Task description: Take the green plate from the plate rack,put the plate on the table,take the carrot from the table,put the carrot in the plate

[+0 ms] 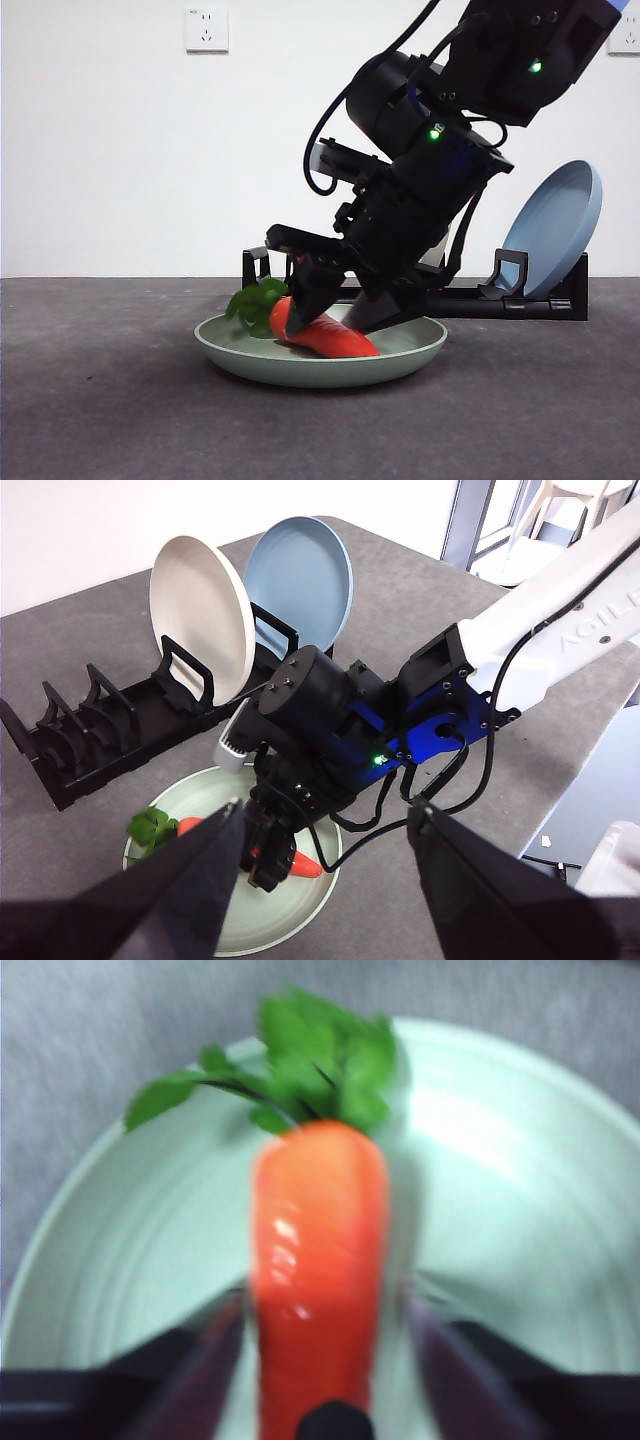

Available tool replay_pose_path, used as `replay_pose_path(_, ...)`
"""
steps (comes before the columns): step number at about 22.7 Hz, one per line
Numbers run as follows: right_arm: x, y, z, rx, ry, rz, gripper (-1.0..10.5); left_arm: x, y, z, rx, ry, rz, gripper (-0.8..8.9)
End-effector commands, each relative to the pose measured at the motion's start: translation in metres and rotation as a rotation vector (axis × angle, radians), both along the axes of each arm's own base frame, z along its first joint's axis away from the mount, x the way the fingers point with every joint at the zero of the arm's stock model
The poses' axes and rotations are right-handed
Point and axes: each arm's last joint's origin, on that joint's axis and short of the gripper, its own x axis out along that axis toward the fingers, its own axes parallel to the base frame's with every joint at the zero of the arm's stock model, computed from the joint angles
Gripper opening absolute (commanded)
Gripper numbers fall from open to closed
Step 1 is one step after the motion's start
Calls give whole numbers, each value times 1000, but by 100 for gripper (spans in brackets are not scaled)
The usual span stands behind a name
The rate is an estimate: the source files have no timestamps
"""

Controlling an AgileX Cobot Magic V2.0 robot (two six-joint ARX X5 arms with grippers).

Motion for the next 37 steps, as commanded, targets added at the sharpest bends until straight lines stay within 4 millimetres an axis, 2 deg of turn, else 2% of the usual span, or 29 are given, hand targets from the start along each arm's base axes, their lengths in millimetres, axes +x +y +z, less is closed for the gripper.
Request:
replay_pose_path(1,-6,-3,19,28,-24,-6,512,0,0,-1,-5,3,1,283)
replay_pose_path(4,-19,-13,54,43,-43,-5,510,0,0,-2,5,6,0,283)
replay_pose_path(6,-36,-27,82,41,-38,-4,508,-1,1,-4,26,16,0,283)
replay_pose_path(9,-72,-55,120,21,10,12,504,-2,3,-8,69,40,0,283)
replay_pose_path(12,-116,-88,146,8,113,59,503,-3,4,-12,113,65,-1,283)
replay_pose_path(20,-176,-136,167,-29,182,66,501,-5,7,-18,171,103,-11,283)
replay_pose_path(26,-199,-155,176,10,131,69,493,-7,7,-20,178,141,-68,279)
replay_pose_path(27,-201,-157,177,17,122,69,463,-7,7,-20,178,145,-74,278)
replay_pose_path(29,-204,-159,179,27,109,69,326,-7,7,-21,180,147,-76,248)
replay_pose_path(32,-206,-161,179,33,100,70,9,-7,8,-21,187,151,-75,-28)
replay_pose_path(33,-206,-161,179,33,100,70,-20,-7,8,-21,187,152,-76,-4)
replay_pose_path(37,-206,-161,179,32,99,69,-7,-7,8,-21,187,152,-75,-7)
